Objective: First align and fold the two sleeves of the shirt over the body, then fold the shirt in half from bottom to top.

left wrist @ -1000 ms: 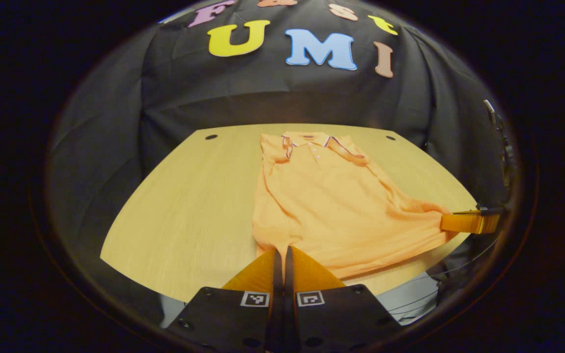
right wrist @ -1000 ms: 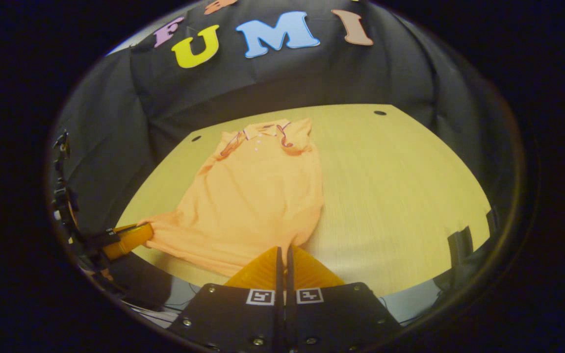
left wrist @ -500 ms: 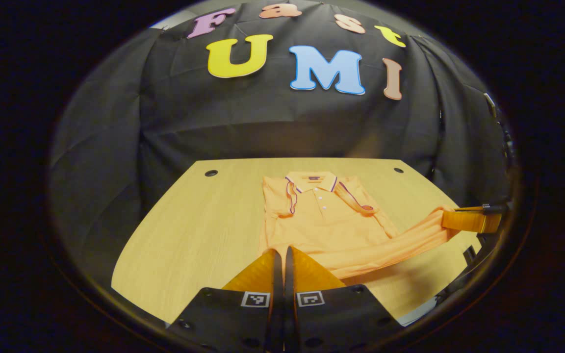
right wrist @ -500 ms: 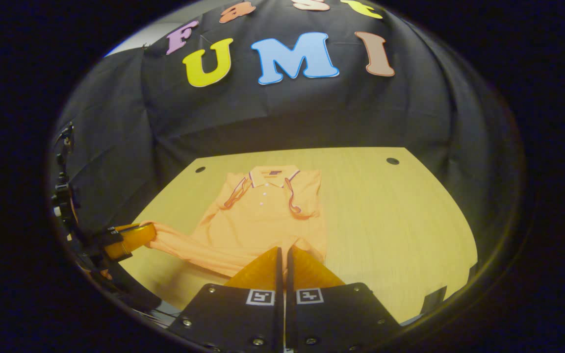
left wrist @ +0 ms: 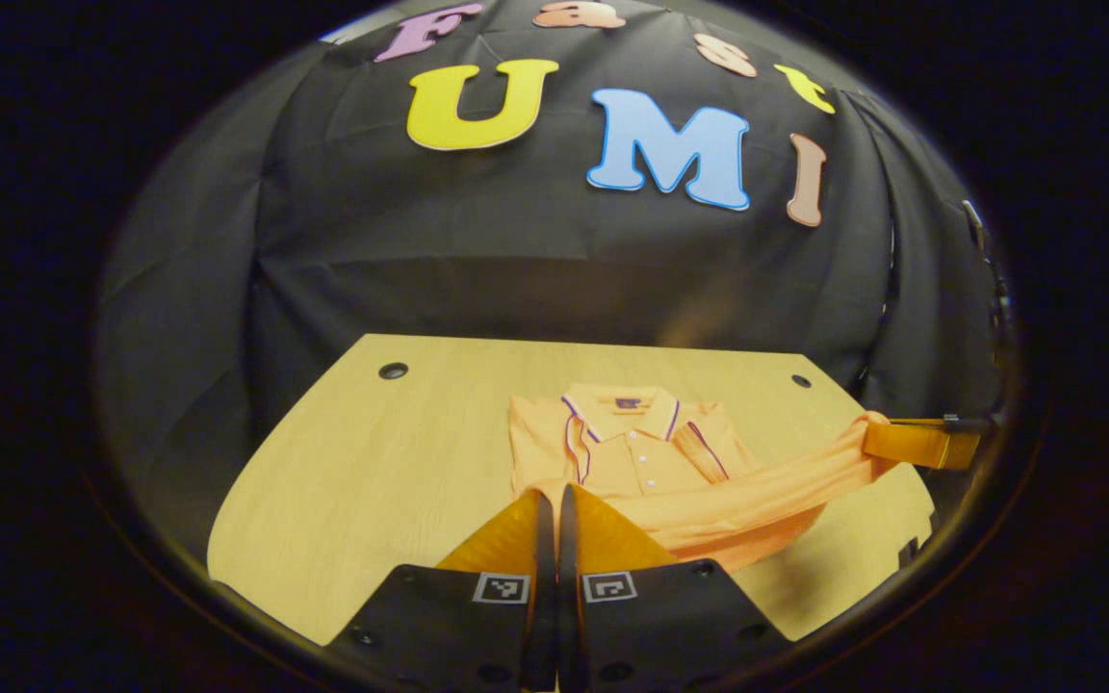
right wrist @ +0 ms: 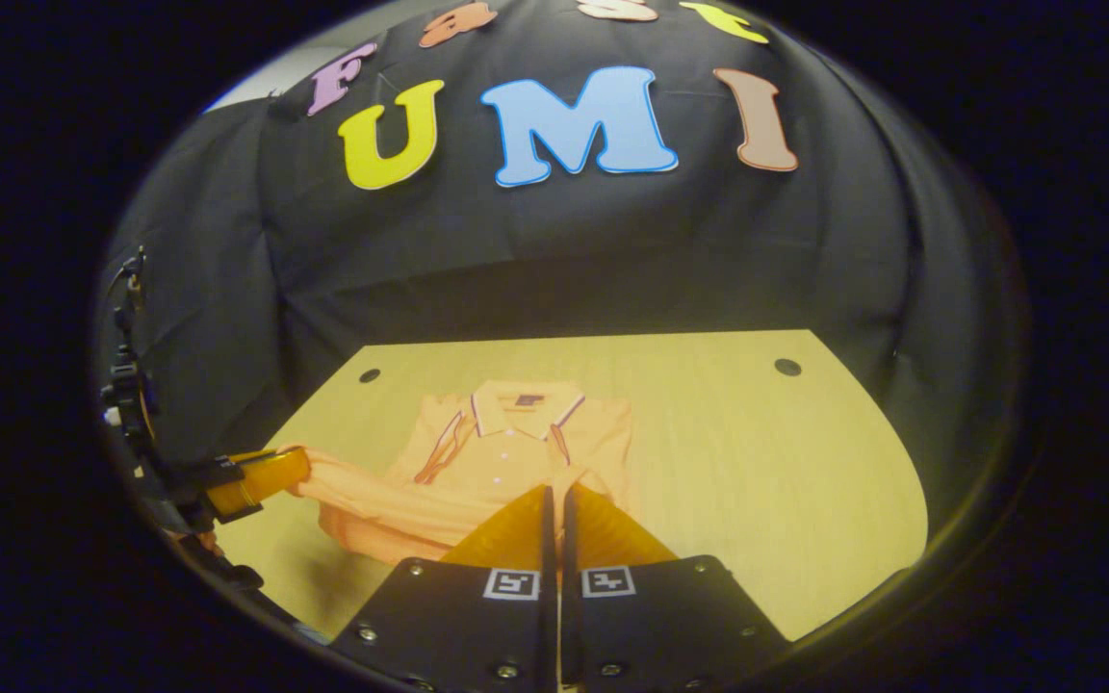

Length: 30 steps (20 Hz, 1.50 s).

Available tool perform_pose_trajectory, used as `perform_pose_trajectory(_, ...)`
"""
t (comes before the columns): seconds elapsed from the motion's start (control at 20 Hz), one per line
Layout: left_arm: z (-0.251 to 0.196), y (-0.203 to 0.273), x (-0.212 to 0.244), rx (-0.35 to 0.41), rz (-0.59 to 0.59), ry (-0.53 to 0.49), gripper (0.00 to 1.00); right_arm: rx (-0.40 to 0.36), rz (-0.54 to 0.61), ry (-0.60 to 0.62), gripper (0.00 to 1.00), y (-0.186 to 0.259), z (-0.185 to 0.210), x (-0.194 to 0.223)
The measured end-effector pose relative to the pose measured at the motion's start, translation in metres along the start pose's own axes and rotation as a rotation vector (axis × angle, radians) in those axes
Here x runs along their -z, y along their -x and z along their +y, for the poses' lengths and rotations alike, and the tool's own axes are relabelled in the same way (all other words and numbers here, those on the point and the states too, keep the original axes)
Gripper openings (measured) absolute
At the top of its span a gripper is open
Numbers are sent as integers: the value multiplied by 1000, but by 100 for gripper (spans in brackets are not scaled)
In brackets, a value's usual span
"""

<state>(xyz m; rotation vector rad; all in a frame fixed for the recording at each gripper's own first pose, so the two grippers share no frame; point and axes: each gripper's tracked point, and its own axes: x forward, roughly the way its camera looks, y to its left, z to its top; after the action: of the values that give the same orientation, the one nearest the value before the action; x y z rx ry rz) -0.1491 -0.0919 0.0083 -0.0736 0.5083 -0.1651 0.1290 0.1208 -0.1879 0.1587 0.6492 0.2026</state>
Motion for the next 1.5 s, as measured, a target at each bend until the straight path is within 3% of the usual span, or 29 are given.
perform_pose_trajectory(0.4, 5, -81, -37, 57, -24, -7, 6, 59, -22, 41, 1, -72, 0, -42)
perform_pose_trajectory(0.85, 22, -169, -65, 61, -38, -8, 6, 132, -32, 16, 2, -146, -22, -69)
perform_pose_trajectory(1.15, 22, -226, -71, 49, -55, -60, 6, 162, -11, 42, 2, -204, -35, -65)
perform_pose_trajectory(1.5, 31, -276, -55, 37, -49, -52, 6, 196, 47, 31, 1, -248, -50, -41)
